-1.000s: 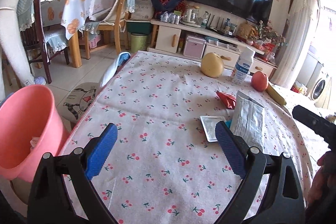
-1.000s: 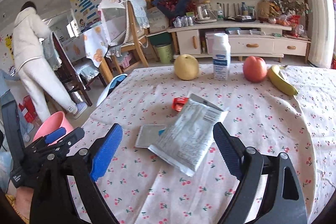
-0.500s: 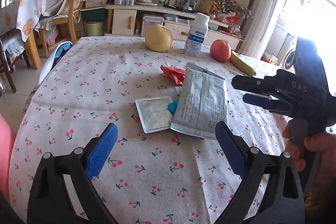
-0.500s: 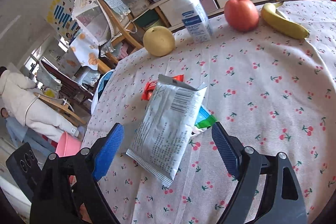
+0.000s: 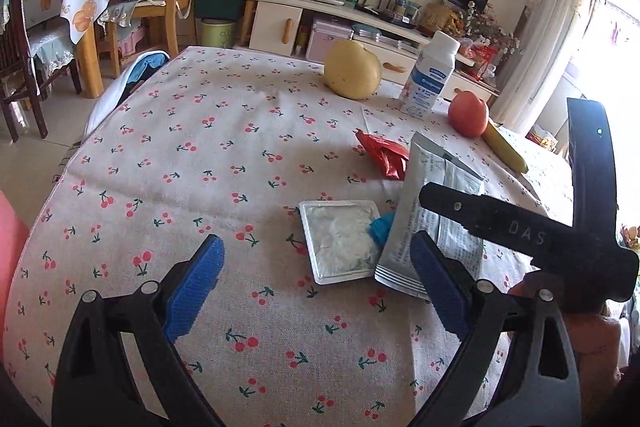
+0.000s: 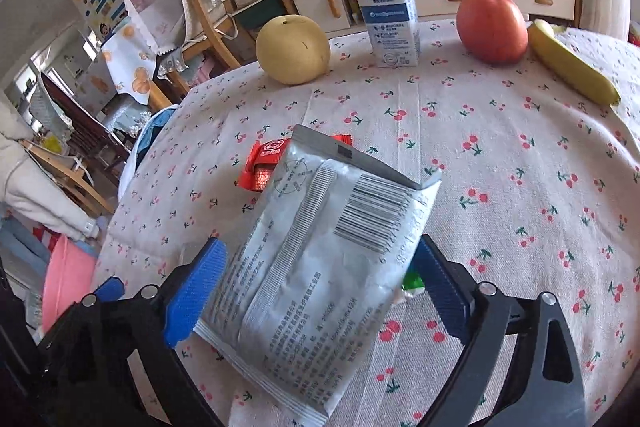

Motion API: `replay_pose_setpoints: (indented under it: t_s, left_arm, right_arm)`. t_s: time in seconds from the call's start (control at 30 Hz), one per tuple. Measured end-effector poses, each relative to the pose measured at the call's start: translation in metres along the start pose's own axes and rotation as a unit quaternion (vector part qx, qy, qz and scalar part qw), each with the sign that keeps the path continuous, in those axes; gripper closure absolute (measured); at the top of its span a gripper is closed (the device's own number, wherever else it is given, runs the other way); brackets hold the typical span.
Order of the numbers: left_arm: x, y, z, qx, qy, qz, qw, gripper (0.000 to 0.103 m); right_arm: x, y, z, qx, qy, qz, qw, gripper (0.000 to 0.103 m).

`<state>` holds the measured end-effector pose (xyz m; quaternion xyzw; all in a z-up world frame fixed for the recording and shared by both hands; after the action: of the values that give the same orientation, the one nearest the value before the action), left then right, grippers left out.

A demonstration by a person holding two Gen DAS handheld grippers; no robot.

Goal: Collect trash
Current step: 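Move the left tool toward the blue cow-print wrapper while the right tool approaches the grey packet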

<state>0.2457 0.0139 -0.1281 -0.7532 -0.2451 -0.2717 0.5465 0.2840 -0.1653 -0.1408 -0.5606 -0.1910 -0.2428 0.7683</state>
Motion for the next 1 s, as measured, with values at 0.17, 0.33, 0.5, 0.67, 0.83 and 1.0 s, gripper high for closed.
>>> replay_pose_setpoints:
  t_s: [0.17, 0.33, 0.5, 0.67, 0.83, 1.0]
  left_arm:
    - [-0.001, 0.008, 0.001, 0.008, 0.009, 0.011, 0.9999, 0.009]
    - [0.0, 0.013, -0.001, -0.001, 0.006, 0.015, 0.9999, 0.009]
    - [-0.001, 0.019, -0.016, -0.011, 0.022, 0.02, 0.9995, 0.009]
    - [-0.004, 0.032, -0.033, -0.001, 0.045, 0.032, 0.9985, 0.009]
    - [-0.004, 0.045, -0.037, 0.006, 0.043, 0.046, 0.998, 0.009]
    - [0.007, 0.035, -0.052, -0.019, 0.085, 0.01, 0.9962, 0.009]
  right_arm:
    - [-0.001, 0.013, 0.014, -0.039, -0.074, -0.006, 0.997, 0.008]
    - [-0.002, 0.005, 0.004, -0.061, -0.122, 0.005, 0.991, 0.008]
    - [-0.003, -0.013, -0.028, -0.096, -0.136, 0.001, 0.986, 0.008]
    - [-0.004, -0.027, -0.068, -0.096, -0.087, -0.001, 0.992, 0.008]
    - [-0.004, -0.032, -0.079, -0.063, -0.057, 0.005, 0.996, 0.008]
    - [-0.006, -0.027, -0.065, -0.058, -0.077, 0.009, 0.995, 0.008]
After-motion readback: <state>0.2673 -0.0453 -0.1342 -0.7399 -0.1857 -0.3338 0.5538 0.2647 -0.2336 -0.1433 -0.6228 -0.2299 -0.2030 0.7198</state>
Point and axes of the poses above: each gripper's, at about its wrist camera, not at the fingertips, and y roughly the way its jaws point, z to its left, x to its top, the point moved 4 cm from there along y, roughly the way its jaws point, and after that the axes turned 3 degrees about -x, right-handed, at the moved point
